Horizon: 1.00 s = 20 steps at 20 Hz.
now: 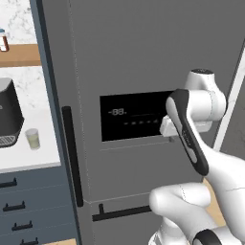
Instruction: Grab a lemon wedge from the fridge and one ice cube from the ice bowl, and put them in the glass of lemonade.
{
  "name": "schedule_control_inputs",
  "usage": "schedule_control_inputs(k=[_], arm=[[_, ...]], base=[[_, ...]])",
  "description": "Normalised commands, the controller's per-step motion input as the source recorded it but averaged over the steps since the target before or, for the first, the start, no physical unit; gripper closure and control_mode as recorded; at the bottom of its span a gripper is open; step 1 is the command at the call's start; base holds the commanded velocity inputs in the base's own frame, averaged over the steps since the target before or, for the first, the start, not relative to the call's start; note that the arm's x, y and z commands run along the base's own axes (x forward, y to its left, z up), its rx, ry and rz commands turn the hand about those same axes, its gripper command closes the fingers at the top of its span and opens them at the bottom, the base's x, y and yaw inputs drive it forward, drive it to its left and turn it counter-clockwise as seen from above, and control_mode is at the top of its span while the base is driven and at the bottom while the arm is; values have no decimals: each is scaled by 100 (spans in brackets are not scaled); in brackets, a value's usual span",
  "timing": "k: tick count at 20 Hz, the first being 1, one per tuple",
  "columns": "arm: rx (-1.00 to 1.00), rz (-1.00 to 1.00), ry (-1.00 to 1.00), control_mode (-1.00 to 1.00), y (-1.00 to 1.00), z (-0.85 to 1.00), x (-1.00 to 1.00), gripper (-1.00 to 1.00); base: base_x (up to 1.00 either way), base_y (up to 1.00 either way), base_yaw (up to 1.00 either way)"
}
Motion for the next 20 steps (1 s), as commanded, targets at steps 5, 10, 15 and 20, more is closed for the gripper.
schedule_control_inputs(k=[5, 10, 15, 20], arm=[[0, 0, 8, -100, 10, -21, -14, -100], [0, 0, 1, 100, 2, -6, -4, -100], [0, 0, 0, 100, 0, 0, 0, -100], [0, 0, 0, 100, 0, 0, 0, -100]], base=[[0, 0, 0], [-21, 5, 0], [-19, 46, 1], [-14, 87, 1]])
